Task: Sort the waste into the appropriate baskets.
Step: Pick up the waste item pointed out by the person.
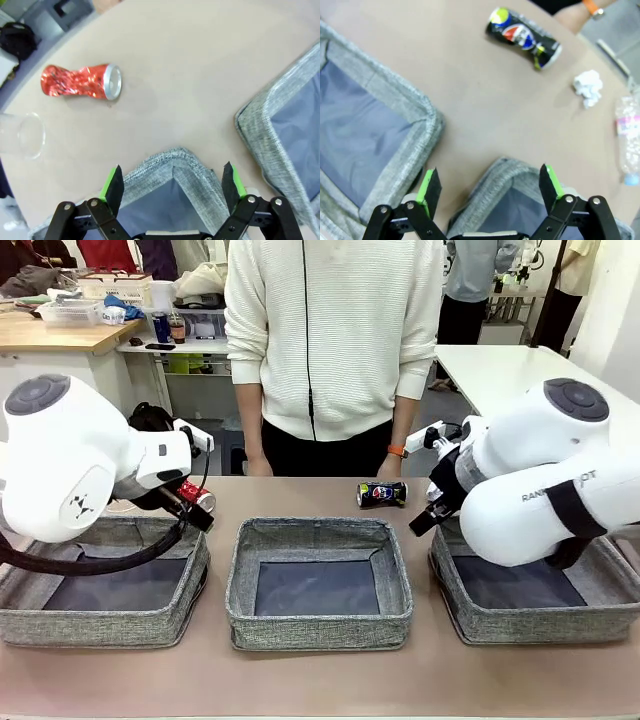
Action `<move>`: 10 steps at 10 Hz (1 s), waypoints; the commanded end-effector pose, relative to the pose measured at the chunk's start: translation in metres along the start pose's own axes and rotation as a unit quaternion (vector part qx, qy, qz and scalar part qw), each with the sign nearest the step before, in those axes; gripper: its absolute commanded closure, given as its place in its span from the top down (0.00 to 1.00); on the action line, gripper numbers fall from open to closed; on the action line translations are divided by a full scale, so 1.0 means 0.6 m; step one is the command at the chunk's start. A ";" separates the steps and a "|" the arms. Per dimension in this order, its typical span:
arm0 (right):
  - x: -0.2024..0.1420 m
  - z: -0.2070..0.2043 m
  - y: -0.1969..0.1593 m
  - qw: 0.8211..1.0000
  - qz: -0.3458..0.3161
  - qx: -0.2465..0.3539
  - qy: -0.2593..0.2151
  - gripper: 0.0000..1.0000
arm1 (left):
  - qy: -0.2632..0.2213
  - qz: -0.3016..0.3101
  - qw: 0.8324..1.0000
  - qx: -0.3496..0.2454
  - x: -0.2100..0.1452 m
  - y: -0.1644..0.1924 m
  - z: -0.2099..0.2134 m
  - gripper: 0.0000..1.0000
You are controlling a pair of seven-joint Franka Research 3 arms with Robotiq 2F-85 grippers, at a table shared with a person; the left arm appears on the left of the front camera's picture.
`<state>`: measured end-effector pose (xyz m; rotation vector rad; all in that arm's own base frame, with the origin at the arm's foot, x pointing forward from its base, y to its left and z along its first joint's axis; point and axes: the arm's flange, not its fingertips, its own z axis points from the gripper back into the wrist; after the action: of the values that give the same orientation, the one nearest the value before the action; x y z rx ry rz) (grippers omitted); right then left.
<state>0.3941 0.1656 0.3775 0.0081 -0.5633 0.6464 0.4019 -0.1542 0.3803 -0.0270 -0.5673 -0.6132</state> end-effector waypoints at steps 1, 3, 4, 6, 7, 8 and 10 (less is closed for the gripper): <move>0.020 0.118 0.041 0.999 -0.017 -0.042 0.000 1.00 | -0.003 -0.021 0.999 -0.026 0.008 -0.006 0.144 1.00; -0.004 0.267 0.094 0.996 0.005 -0.083 -0.035 1.00 | -0.050 -0.038 0.998 -0.012 -0.032 -0.021 0.314 1.00; -0.034 0.327 0.126 0.995 0.009 -0.076 -0.059 1.00 | -0.068 -0.028 0.996 0.042 -0.067 -0.033 0.365 1.00; 0.048 0.267 0.078 0.996 0.009 -0.071 -0.049 1.00 | -0.054 -0.030 0.998 0.009 0.036 -0.019 0.307 1.00; 0.048 0.267 0.078 0.996 0.009 -0.071 -0.049 1.00 | -0.054 -0.030 0.998 0.009 0.036 -0.019 0.307 1.00; 0.030 0.363 0.122 0.993 0.016 -0.089 -0.070 1.00 | -0.054 -0.030 0.998 0.009 0.036 -0.019 0.307 1.00; 0.004 0.338 0.104 0.998 -0.039 0.042 -0.038 1.00 | 0.011 -0.021 0.978 -0.206 0.010 -0.033 0.374 1.00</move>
<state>0.2719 0.1942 0.5452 -0.0410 -0.6897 0.6079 0.3005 -0.1410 0.5549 -0.1384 -0.6048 -0.7053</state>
